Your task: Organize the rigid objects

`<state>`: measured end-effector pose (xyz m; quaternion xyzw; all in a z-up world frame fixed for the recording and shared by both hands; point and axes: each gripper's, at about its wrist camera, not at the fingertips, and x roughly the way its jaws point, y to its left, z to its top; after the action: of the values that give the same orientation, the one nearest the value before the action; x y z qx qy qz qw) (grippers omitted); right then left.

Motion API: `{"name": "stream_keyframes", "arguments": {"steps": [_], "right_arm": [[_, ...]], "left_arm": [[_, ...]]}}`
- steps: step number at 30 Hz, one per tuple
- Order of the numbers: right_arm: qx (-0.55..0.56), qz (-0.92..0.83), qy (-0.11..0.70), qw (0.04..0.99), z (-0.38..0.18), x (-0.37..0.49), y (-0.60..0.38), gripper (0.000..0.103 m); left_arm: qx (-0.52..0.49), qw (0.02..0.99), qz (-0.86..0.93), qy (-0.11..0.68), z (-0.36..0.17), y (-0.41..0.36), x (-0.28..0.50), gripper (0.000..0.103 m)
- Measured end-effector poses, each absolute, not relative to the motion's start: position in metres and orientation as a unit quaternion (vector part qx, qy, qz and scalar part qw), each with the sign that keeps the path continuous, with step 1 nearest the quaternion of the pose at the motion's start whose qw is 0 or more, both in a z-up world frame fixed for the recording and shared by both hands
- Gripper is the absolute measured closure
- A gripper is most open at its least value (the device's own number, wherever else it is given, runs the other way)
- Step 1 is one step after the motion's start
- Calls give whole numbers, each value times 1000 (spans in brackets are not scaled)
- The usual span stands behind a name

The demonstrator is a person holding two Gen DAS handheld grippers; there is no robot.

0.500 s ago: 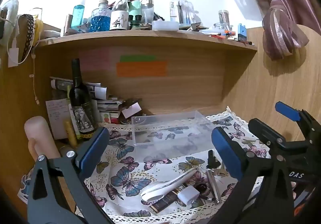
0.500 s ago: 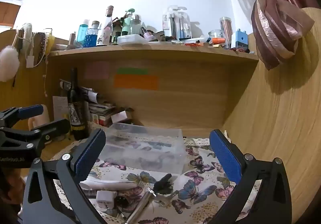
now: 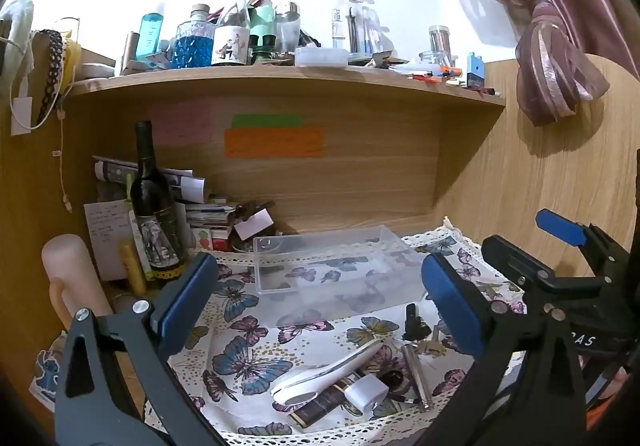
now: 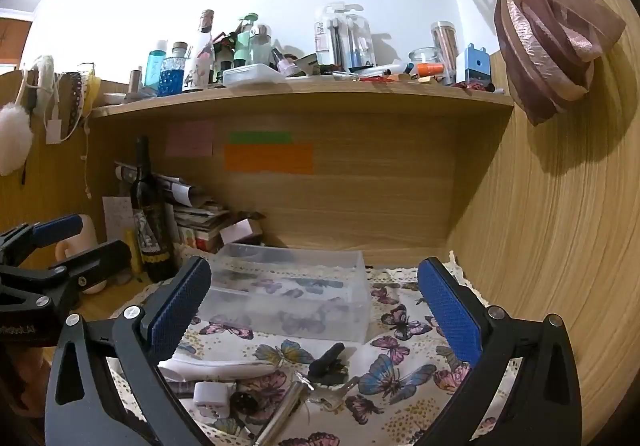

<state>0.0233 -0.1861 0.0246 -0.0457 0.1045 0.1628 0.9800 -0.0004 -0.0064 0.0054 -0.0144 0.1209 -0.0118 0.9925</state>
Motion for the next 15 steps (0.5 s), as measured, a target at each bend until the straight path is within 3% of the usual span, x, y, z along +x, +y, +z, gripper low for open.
{"name": "stream_keyframes", "arguments": {"steps": [15], "right_arm": [[-33,162,106,981,29,24,-187,0]], "left_arm": [[-17,992,-14,122,6,-7,2,0]]}}
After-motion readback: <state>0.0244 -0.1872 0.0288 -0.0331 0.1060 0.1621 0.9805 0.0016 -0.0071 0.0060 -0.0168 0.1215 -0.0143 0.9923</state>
